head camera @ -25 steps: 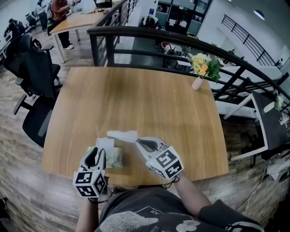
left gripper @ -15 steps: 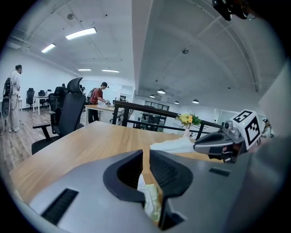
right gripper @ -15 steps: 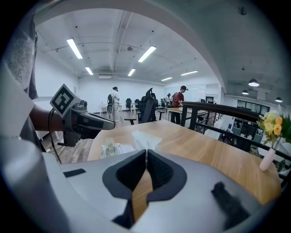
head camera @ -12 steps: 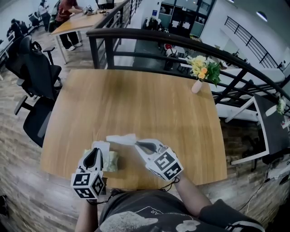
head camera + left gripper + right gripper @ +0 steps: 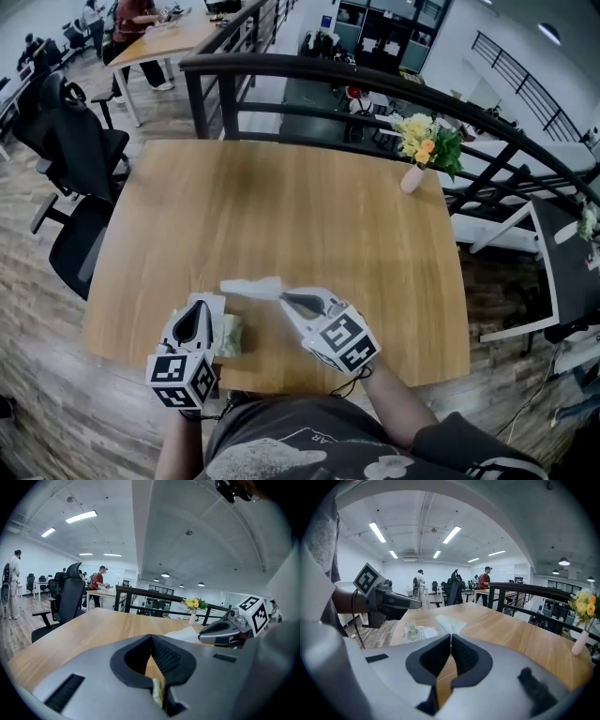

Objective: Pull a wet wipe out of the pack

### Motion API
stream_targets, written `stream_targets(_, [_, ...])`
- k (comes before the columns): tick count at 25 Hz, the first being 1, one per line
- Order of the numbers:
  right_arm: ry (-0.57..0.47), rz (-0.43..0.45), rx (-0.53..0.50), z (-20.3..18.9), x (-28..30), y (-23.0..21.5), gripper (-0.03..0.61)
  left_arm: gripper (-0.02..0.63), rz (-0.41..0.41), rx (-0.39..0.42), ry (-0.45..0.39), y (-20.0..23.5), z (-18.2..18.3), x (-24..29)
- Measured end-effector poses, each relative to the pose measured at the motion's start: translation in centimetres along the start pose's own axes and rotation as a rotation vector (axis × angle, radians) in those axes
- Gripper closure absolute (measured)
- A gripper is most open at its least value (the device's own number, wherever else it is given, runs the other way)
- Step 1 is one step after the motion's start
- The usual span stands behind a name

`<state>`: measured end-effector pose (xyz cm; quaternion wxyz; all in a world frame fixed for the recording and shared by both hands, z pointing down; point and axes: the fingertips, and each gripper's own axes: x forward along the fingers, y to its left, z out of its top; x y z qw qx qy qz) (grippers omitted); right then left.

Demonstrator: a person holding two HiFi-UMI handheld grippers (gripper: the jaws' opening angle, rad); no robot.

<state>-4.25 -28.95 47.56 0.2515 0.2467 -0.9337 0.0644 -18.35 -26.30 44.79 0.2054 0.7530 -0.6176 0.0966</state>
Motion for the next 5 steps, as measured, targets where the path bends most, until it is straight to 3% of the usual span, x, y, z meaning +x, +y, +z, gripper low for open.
stream_targets(5, [-0.004, 0.009, 0.015, 0.26, 0.65, 0.22, 0.548, 0.600, 0.002, 0.000, 0.010, 0.55, -0.27, 0.10])
